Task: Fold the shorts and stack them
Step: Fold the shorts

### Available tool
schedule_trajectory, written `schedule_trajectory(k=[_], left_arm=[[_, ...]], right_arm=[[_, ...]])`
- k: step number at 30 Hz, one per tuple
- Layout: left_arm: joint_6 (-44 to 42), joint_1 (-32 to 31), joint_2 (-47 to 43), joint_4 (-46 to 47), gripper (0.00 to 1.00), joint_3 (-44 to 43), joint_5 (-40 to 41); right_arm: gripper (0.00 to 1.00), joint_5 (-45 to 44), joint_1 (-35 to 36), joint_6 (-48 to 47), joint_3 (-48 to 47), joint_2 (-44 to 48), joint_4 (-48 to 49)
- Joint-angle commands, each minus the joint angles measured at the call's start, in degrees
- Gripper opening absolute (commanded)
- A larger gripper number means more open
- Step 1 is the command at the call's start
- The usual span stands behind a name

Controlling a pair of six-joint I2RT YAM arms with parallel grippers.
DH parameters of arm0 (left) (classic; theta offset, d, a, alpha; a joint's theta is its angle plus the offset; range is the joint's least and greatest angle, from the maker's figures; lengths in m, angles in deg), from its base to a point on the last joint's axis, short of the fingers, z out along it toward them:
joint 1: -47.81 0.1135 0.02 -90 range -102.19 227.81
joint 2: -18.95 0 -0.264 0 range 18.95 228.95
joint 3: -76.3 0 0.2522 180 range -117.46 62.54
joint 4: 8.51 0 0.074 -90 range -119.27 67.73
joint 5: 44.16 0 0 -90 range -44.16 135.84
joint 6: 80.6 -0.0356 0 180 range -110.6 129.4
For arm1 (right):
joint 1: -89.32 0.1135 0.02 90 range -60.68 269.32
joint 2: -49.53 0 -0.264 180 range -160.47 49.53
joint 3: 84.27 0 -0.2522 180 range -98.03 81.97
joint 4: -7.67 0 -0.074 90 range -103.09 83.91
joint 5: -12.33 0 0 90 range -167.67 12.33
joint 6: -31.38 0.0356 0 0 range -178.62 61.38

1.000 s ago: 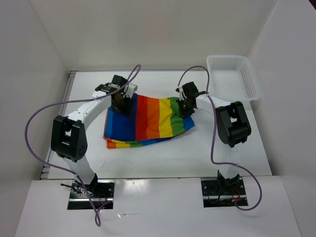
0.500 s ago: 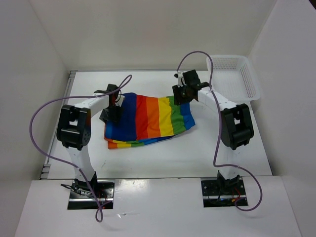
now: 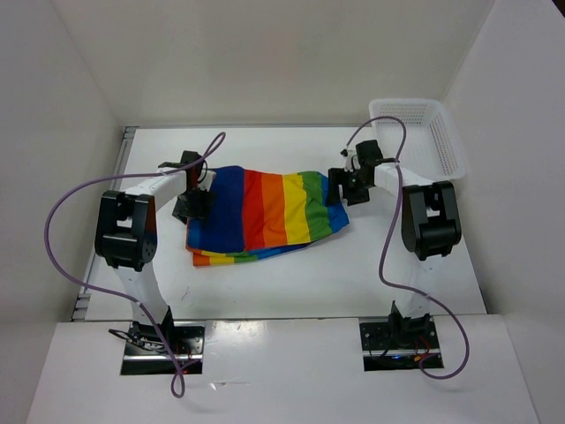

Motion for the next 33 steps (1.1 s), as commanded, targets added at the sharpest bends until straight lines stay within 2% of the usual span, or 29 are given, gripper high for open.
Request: schedule_trajectory(k=[1, 6, 9, 10, 11, 14, 15, 17, 18, 22, 27, 29, 33], left_arm=[[-0.2, 0.4, -0.9, -1.2, 0.68, 0.4, -1.3], [-0.2, 0.4, 0.1, -1.8, 0.68, -0.1, -2.5], [-0.2, 0.4, 0.1, -1.8, 0.68, -0.1, -3.0], [-0.2, 0.9, 0.7, -1.8, 0.67, -0.1, -3.0], [-0.2, 0.9, 0.7, -1.8, 0.67, -0.1, -3.0], [-0.2, 0.9, 1.2, -2.3, 0.64, -0.1, -3.0], [-0.2, 0.9, 1.2, -2.3, 0.64, -0.1, -3.0], [-0.2, 0.9, 1.2, -2.3, 0.64, -0.1, -3.0], [-0.2, 0.9, 1.2, -2.3, 0.64, -0.1, -3.0], [-0.2, 0.9, -0.6, -3.6, 0.64, -2.8, 1.5], [-0.2, -2.0, -6.7, -5.8, 0.72, -17.0, 6.8], [-0.2, -5.4, -7.2, -6.5, 0.73, -20.9, 4.5], [-0.2, -12.3, -1.2, -8.3, 0.73, -26.3, -7.7]], right_arm=[[0.89, 8.5, 1.3, -0.6, -0.5, -1.7, -0.3], [0.86, 11.1, 1.3, -0.6, 1.4, -3.9, -0.3], [0.76, 10.5, 1.3, 0.5, 1.4, -4.5, 0.2], [0.7, 10.0, 1.3, 1.2, 2.0, -4.5, 0.2], [0.56, 10.0, 1.3, 1.7, 2.5, -5.0, 0.2], [0.31, 10.0, 1.3, 4.1, 3.1, -5.0, 1.4], [0.17, 10.0, 1.3, 4.8, 3.6, -5.0, 1.4], [0.04, 8.3, 1.3, 5.6, 3.6, -3.9, 1.9], [0.0, 7.8, 1.3, 5.6, 3.6, -3.9, 1.9], [0.0, 6.6, 1.3, 5.6, 2.3, -2.2, 1.9], [0.0, 6.6, 1.3, 6.8, 1.8, 0.8, 1.9], [0.0, 6.6, 1.3, 6.8, 2.3, 1.6, 1.9], [0.0, 4.2, 1.3, 6.2, 2.9, 4.1, 1.9]])
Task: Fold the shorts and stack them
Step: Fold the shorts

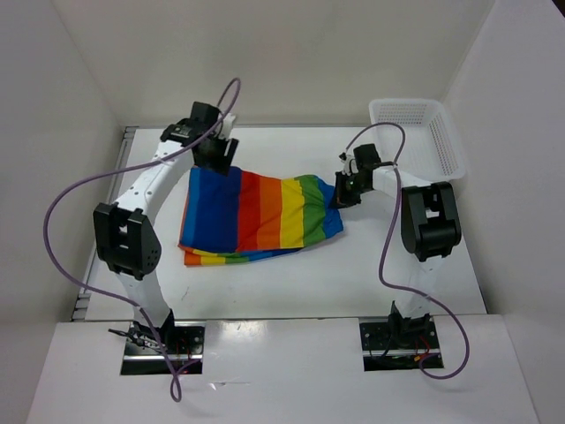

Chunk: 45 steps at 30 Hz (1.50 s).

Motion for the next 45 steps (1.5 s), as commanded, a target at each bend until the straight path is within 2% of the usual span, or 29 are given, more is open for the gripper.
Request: schedule_trajectory(k=[1, 5, 11, 17, 23, 27, 31, 32, 34, 36, 39, 41, 45], left_arm=[[-0.2, -6.7, 5.7, -2.8, 0.73, -3.3, -10.8], [-0.2, -11.3, 13.6, -2.0, 0.73, -5.8, -16.5], [-0.2, -13.9, 22.9, -0.3, 0.73, -10.7, -14.9], [-0.2, -15.7, 27.9, -0.3, 0.73, -13.8, -13.7], [-0.2, -18.0, 32.5, -0.3, 0.73, -17.4, -19.4], [-0.2, -19.3, 36.9, -1.4, 0.73, -24.2, -22.4], [-0.2, -21.4, 42.7, -2.7, 0.73, -34.9, -25.8], [-0.2, -22.0, 43.9, -3.3, 0.73, -40.9, -27.4], [-0.2, -22.7, 46.5, -4.6, 0.73, -47.0, -29.0], [-0.2, -23.4, 45.9, -4.6, 0.76, -50.9, -29.5], [-0.2, -22.5, 41.1, -5.2, 0.77, -50.9, -34.3], [-0.2, -20.2, 38.0, -5.2, 0.81, -48.0, -36.1], [-0.2, -15.3, 28.3, -5.2, 0.82, -38.6, -36.8]], right_arm=[[0.0, -3.6, 0.5, -0.9, 1.1, 4.6, 0.6], [0.0, -5.0, 0.5, -1.4, 1.1, 7.0, 0.0], [0.0, -8.2, 0.5, -3.4, 1.1, 9.6, -1.2], [0.0, -10.9, -0.1, -5.3, -2.4, 11.3, -3.2], [0.0, -11.4, -3.6, -5.9, -7.9, 13.0, -6.0], [0.0, -10.7, -3.6, -7.3, -10.9, 15.2, -8.0], [0.0, -12.5, -3.6, -8.3, -13.9, 17.3, -10.1], [0.0, -12.5, -3.6, -8.3, -14.7, 17.3, -11.0], [0.0, -13.0, -3.6, -8.3, -15.9, 18.0, -11.6], [0.0, -13.9, -3.6, -8.3, -15.9, 18.7, -13.1], [0.0, -15.6, -3.6, -9.4, -15.9, 19.2, -13.1], [0.0, -17.0, -3.6, -9.4, -16.4, 19.2, -13.1], [0.0, -18.0, -4.9, -10.9, -18.6, 19.2, -13.1]])
